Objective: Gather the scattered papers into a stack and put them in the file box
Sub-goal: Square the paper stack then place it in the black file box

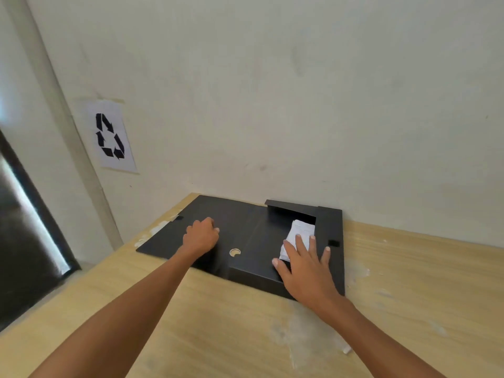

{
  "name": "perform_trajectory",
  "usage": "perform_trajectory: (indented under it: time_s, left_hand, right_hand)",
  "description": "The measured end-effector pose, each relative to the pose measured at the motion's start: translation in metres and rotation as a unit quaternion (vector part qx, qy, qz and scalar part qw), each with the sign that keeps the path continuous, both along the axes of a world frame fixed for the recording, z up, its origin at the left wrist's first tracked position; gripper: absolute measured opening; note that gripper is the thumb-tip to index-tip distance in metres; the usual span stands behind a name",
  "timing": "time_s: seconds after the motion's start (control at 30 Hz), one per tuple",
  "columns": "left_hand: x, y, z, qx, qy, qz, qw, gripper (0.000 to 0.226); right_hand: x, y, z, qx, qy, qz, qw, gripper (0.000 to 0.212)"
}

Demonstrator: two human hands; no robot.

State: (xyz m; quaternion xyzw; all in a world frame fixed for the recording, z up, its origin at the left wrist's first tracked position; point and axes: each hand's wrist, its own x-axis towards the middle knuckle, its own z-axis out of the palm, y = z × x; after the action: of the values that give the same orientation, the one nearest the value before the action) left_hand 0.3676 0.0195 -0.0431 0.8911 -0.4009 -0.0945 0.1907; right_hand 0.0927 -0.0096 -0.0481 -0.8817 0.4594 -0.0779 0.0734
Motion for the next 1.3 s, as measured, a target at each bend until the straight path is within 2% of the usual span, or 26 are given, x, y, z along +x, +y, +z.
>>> perform_trajectory:
  time_s: [0.2,0.27,0.4,0.47,0.53,0.63,0.73,0.9,1.0,1.07,1.13,1.2,1.3]
  left_hand:
    - [0.053,0.06,-0.01,0.078,-0.009,0.144,0.987,0.061]
    - [0.063,0.069,-0.013,0.06,-0.012,0.147,0.987,0.063]
    - [0.068,0.071,-0.008,0.056,-0.033,0.154,0.986,0.065]
    - [0.071,0.071,-0.006,0.056,-0.029,0.164,0.984,0.067]
    - [0.074,0.073,-0.004,0.036,-0.016,0.179,0.983,0.068]
    - [0.082,0.072,0.002,-0.042,0.057,0.208,0.975,0.067]
    - [0.09,0.071,0.018,-0.158,0.111,0.223,0.955,0.067]
    - [0.052,0.065,0.092,-0.395,0.144,0.208,0.883,0.03]
    - [0.006,0.059,0.127,-0.478,0.132,0.138,0.858,0.037]
    - [-0.027,0.054,0.136,-0.497,0.166,0.052,0.85,0.036]
    - [-0.058,0.05,0.138,-0.496,0.213,-0.023,0.841,0.032]
    - [-0.085,0.045,0.133,-0.475,0.226,-0.075,0.847,0.033]
    - [-0.119,0.038,0.112,-0.405,0.209,-0.139,0.879,0.034]
  right_hand:
    - [0.013,0.005,-0.014,-0.011,0.034,-0.003,0.999,0.093]
    - [0.014,0.005,-0.015,-0.015,0.04,-0.004,0.999,0.106]
    - [0.016,0.006,-0.017,-0.036,0.061,-0.009,0.997,0.118]
    - [0.017,0.008,-0.015,-0.034,0.068,-0.011,0.997,0.113]
    - [0.018,0.01,-0.013,-0.026,0.065,-0.012,0.997,0.098]
    - [0.019,0.011,-0.011,-0.017,0.065,-0.018,0.998,0.082]
    - [0.019,0.012,-0.013,-0.021,0.057,-0.018,0.998,0.074]
    - [0.018,0.012,-0.011,-0.01,0.044,-0.024,0.999,0.078]
    - [0.015,0.016,0.001,0.066,-0.069,-0.038,0.995,0.074]
    - [0.009,0.019,0.013,0.144,-0.221,-0.061,0.963,0.061]
    - [-0.002,0.019,0.021,0.166,-0.339,-0.077,0.923,0.048]
    - [-0.017,0.017,0.027,0.142,-0.387,-0.086,0.907,0.043]
    - [-0.041,0.013,0.04,0.134,-0.435,-0.08,0.887,0.039]
